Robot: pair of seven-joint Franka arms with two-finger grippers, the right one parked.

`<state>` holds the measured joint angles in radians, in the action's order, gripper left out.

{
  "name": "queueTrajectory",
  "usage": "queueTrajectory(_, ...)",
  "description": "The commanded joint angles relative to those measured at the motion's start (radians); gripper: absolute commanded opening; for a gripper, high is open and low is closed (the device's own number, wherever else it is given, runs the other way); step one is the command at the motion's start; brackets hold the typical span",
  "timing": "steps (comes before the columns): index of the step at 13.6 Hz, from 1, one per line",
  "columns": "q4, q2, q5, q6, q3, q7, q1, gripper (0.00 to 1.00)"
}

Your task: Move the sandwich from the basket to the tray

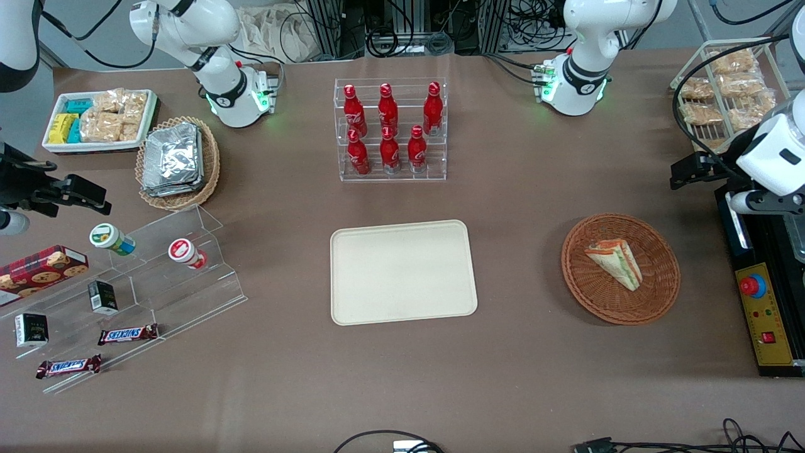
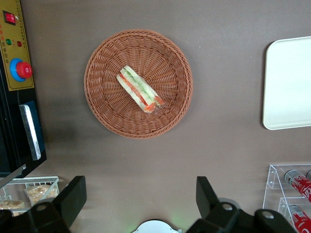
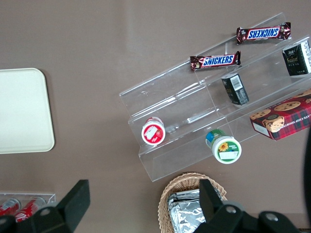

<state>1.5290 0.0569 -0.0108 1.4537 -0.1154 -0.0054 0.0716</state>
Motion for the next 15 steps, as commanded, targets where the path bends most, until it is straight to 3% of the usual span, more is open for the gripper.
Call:
queueTrajectory(1, 0.022, -0.025, -0.005, 0.002, 0.005, 0.002, 0.004, 1.0)
queueTrajectory(11, 0.019, -0.017, -0.002, -0.018, 0.011, -0.08, 0.004, 1.0)
queueTrajectory(15, 0.019, 0.046, 0.009, -0.015, 0.008, -0.332, -0.003, 0.99)
